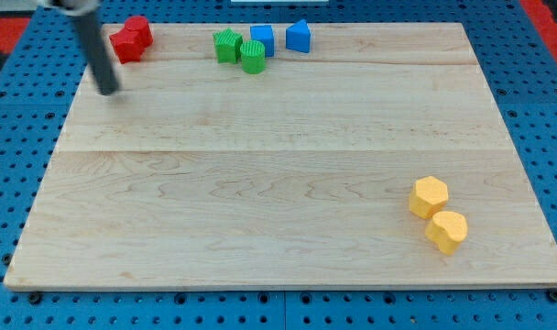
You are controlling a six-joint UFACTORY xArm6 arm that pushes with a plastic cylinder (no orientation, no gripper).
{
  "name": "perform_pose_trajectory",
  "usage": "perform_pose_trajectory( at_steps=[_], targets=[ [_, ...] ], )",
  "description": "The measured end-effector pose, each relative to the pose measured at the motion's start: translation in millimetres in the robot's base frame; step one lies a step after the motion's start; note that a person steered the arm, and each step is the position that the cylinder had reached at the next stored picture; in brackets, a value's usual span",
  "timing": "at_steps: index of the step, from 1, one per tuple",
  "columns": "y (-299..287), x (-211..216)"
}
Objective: Push the red blocks to the top center of the board
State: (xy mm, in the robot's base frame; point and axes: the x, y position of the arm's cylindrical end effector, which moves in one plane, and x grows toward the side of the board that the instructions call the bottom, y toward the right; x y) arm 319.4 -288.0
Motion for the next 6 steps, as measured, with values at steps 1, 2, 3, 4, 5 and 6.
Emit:
perform_pose_trajectory(
  at_steps=[1, 2, 3, 4, 5, 6],
  targets=[
    [-16.6, -9.8],
    [-3.1, -62.7],
    [43.2, -111.3],
    [67.2, -112.9],
    [77.9, -115.6],
    [55.6, -127.4]
  ],
)
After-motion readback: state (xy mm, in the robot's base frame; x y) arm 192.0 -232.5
